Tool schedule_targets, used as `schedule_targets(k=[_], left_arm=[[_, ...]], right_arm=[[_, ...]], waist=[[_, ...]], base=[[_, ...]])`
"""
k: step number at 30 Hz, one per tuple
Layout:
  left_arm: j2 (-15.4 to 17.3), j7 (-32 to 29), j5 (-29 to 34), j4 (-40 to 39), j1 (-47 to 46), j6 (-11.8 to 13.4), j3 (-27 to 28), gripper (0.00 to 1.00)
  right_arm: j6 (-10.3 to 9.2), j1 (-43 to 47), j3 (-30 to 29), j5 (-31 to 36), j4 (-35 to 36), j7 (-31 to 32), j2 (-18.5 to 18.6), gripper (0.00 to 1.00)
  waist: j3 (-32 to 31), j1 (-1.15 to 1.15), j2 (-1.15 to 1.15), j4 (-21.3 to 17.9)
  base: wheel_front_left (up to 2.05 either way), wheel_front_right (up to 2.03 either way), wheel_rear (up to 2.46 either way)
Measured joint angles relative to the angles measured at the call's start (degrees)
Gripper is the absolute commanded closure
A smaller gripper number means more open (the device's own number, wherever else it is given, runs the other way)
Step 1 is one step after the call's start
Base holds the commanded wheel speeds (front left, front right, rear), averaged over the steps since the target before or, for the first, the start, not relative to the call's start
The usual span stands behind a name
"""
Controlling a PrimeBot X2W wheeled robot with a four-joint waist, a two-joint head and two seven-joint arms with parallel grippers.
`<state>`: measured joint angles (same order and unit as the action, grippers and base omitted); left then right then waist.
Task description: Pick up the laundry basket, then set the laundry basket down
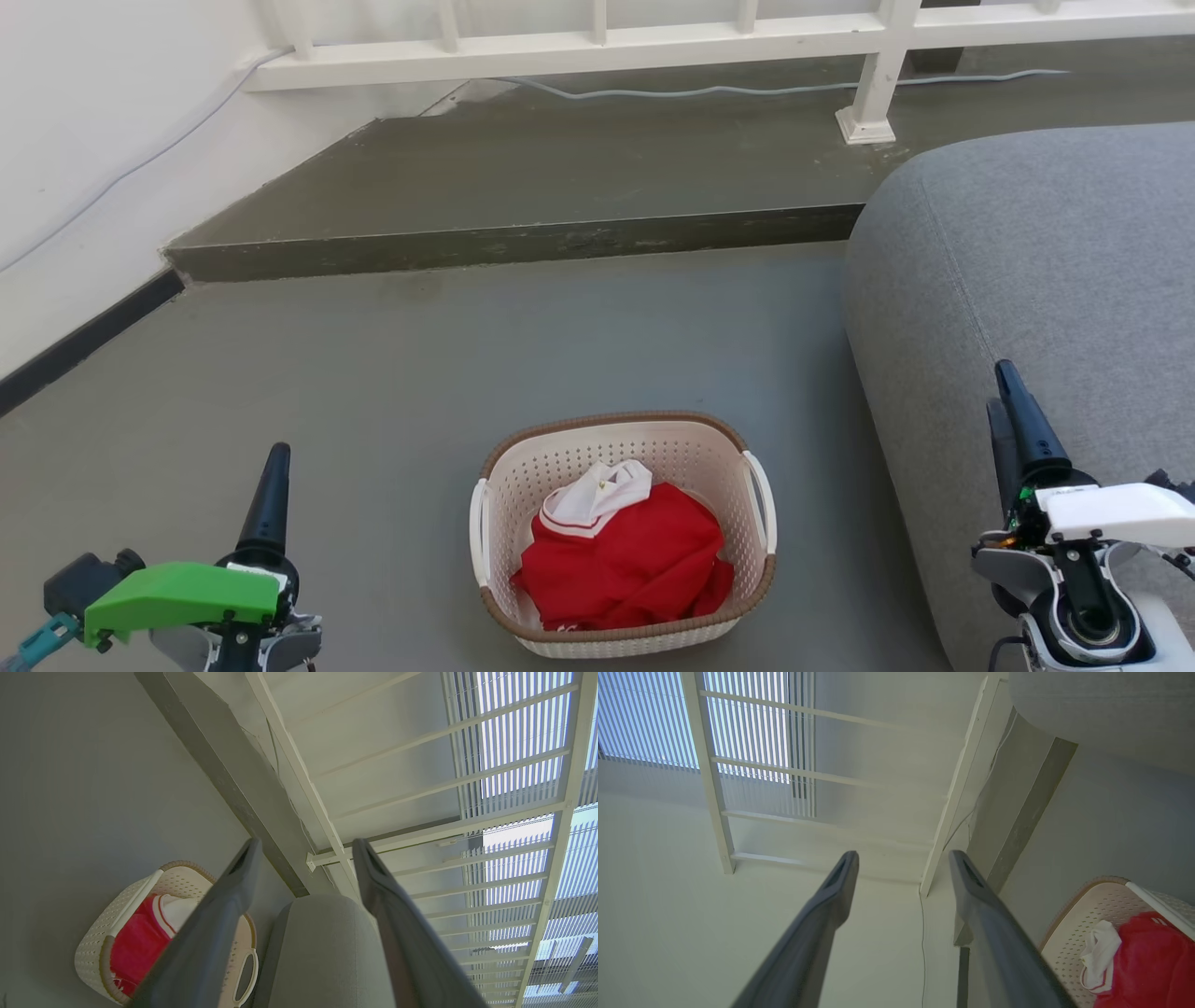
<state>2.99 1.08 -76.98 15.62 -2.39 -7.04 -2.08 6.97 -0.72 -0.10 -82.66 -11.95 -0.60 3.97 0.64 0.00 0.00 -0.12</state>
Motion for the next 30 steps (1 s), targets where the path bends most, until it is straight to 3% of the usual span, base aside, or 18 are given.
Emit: schedule_targets(k=[18, 30], left_arm=[[1.0, 3.4, 18.7, -1.7, -1.3, 0.0, -1.9, 0.0], [1.0, 6.0, 32.6, -2.5, -1.4, 1.1, -3.7, 0.0]], right_arm=[[0.01, -1.3, 6.3, 14.0, 0.8, -4.2, 4.0, 0.0], [-0.01, -2.7, 7.9, 27.9, 0.5, -6.7, 5.4, 0.0]], waist=[[0.5, 0.0, 0.0, -0.2], [1.0, 0.0, 0.0, -0.3]], base=[[0.0, 0.0, 0.0], [0.0, 0.0, 0.0]])
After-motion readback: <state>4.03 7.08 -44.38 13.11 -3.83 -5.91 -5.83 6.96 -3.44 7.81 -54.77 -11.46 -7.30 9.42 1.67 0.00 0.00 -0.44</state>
